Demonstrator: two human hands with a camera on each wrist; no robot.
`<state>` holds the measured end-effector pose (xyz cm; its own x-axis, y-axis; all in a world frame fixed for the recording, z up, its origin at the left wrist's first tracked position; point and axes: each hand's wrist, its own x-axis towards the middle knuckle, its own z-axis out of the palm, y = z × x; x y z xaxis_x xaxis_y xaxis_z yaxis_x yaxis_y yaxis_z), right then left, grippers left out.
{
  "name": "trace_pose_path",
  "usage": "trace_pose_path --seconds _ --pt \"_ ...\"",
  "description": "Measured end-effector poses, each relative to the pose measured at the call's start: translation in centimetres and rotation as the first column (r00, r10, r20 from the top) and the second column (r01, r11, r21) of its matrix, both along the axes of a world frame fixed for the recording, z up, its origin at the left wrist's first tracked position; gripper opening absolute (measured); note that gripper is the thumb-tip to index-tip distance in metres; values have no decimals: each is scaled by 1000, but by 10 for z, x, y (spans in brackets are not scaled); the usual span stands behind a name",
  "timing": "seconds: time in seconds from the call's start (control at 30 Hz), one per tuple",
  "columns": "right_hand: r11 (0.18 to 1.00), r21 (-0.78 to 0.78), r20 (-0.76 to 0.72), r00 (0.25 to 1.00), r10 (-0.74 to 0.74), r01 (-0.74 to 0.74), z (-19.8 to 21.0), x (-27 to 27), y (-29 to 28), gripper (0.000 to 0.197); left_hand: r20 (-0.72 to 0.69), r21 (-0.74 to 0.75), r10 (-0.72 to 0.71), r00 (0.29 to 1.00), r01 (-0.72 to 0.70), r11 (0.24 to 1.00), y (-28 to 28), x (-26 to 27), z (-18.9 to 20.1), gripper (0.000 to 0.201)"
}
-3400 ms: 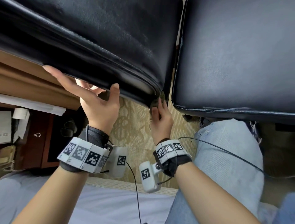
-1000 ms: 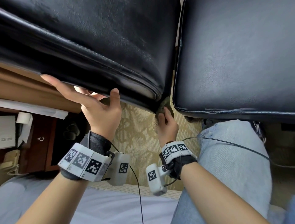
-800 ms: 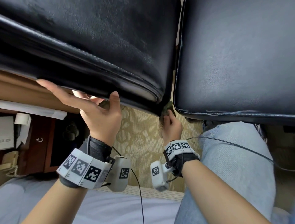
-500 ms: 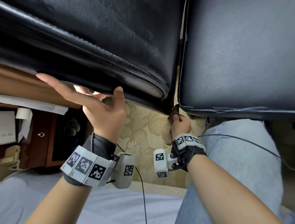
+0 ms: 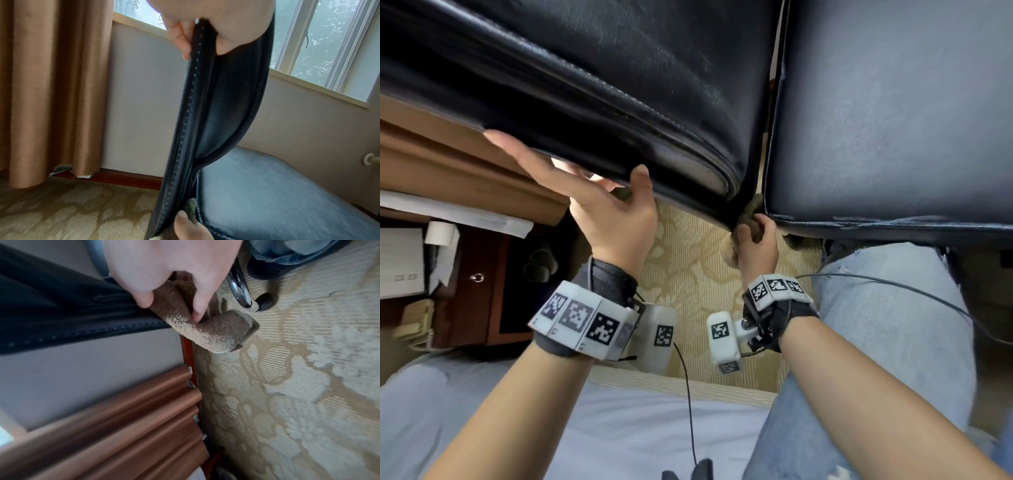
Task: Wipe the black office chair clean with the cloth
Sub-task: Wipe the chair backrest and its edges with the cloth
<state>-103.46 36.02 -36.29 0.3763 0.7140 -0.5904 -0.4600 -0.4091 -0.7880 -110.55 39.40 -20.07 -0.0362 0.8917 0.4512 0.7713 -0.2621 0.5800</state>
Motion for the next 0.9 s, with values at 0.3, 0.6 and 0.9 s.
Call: trace_pose_path --seconds 0.3,0.6,0.9 --pt "1000 22 12 1000 13 -13 17 17 -2 39 -86 -9 106 991 -107 994 -3 8 4 48" --pt "946 286 -32 988 -148 151 70 38 -25 41 -150 -84 105 983 -119 989 7 -4 5 77" --pt "914 362 -157 979 -131 181 101 21 -21 54 -141 -33 -23 990 19 999 -5 2 17 72"
